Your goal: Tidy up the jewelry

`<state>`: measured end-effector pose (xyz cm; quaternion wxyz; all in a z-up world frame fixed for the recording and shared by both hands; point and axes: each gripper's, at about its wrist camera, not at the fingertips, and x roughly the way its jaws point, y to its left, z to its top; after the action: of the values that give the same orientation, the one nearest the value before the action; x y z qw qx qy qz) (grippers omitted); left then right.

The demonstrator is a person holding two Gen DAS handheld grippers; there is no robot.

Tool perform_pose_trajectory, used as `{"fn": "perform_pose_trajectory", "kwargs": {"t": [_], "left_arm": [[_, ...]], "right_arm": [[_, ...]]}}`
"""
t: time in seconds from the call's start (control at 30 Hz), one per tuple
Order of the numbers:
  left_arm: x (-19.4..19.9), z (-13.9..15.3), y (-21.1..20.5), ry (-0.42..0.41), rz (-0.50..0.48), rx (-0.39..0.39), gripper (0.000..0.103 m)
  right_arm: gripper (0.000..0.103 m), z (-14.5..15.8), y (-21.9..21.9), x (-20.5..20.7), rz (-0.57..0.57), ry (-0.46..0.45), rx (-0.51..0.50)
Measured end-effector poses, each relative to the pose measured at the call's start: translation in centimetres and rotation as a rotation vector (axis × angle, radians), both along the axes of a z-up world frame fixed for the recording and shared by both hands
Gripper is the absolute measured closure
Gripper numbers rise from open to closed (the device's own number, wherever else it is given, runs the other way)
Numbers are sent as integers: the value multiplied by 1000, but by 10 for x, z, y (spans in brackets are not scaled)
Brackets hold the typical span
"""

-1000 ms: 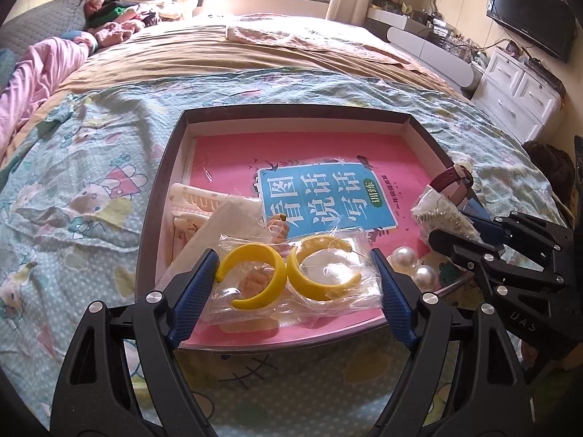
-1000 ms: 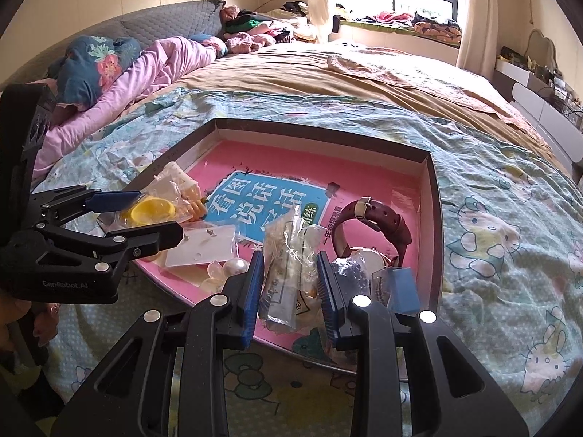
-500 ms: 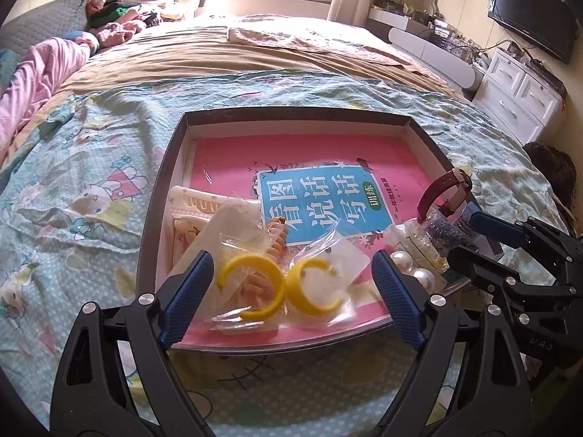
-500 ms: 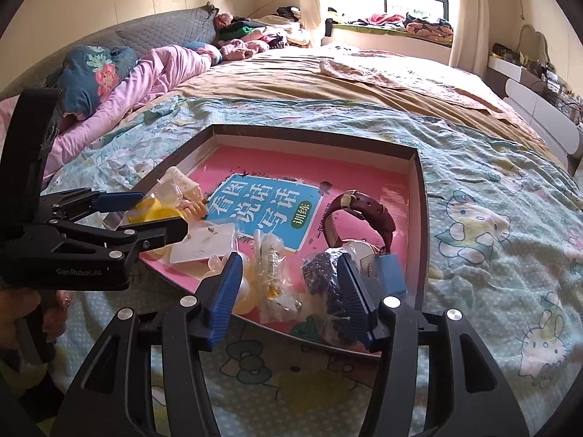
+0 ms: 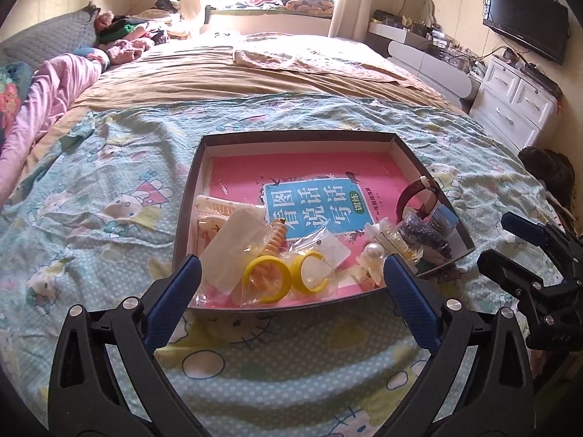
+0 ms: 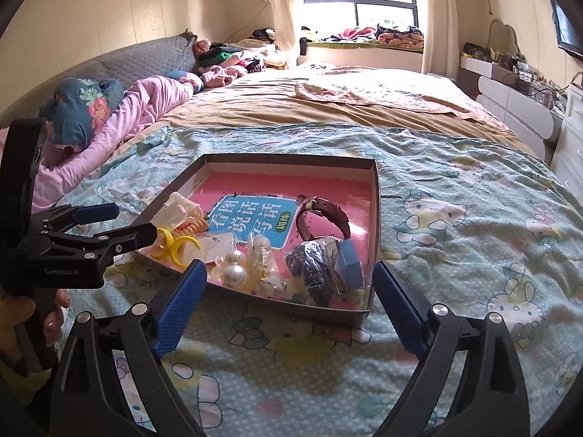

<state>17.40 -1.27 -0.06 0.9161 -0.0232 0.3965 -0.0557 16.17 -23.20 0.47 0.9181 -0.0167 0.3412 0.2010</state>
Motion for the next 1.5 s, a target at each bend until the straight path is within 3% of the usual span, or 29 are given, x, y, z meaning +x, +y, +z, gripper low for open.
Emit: {"fn": "perform_pose_trajectory", "kwargs": {"t": [0.3, 0.7, 1.5], "left_arm": [[-42, -2, 10, 16, 64, 31, 9], [-92, -18, 15, 5, 96, 71, 9], [-105, -12, 15, -24, 126, 82, 9]], "right_arm": [[9, 2, -4, -35, -53, 4, 40], [9, -24, 4, -70, -71, 48, 28], [9, -21, 15, -87, -50, 48, 12]]}}
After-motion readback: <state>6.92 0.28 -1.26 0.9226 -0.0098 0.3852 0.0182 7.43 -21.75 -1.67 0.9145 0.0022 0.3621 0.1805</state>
